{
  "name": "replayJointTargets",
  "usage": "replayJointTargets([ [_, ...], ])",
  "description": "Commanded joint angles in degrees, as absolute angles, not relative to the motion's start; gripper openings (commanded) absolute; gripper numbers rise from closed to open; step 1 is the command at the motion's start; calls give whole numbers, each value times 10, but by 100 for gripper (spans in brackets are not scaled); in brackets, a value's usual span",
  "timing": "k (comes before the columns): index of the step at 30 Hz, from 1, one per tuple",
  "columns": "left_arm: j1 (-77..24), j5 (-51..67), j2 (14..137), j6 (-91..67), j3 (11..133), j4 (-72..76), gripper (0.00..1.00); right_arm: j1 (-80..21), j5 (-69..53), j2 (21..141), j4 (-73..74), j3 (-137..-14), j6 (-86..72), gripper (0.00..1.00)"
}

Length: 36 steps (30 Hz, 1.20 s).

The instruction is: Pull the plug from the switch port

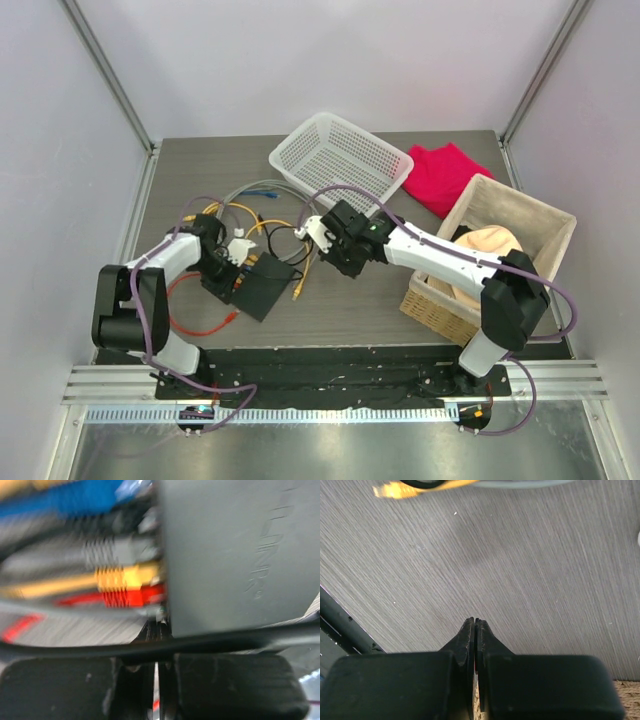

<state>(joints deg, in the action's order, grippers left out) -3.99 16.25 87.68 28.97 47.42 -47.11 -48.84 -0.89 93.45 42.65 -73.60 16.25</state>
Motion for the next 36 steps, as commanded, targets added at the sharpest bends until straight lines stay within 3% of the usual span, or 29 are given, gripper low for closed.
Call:
replayJointTargets([
  [1,-135,201,867,294,482,-436,7,-486,-3,901,416,-726,170,1],
  [12,-317,234,922,211,540,-410,9,-475,26,880,414,-708,182,1],
  [18,-314,337,747,253,553,-470,14,-456,34,864,423,-696,185,1],
  [22,-258,378,725,250,677,-573,25,-440,35,863,426,-722,178,1],
  [25,-199,403,714,215,746,-568,39,-416,-26,857,422,-780,157,1],
  [27,-146,417,717,158,774,-549,55,-396,-34,865,396,-843,127,2],
  [29,-96,449,736,94,793,-478,68,-384,-55,886,393,-899,105,23],
  [31,-27,442,764,-15,795,-398,70,-374,-86,932,402,-983,112,48],
  [36,-2,448,911,-31,855,-389,66,-374,-168,1027,448,-1084,170,53],
])
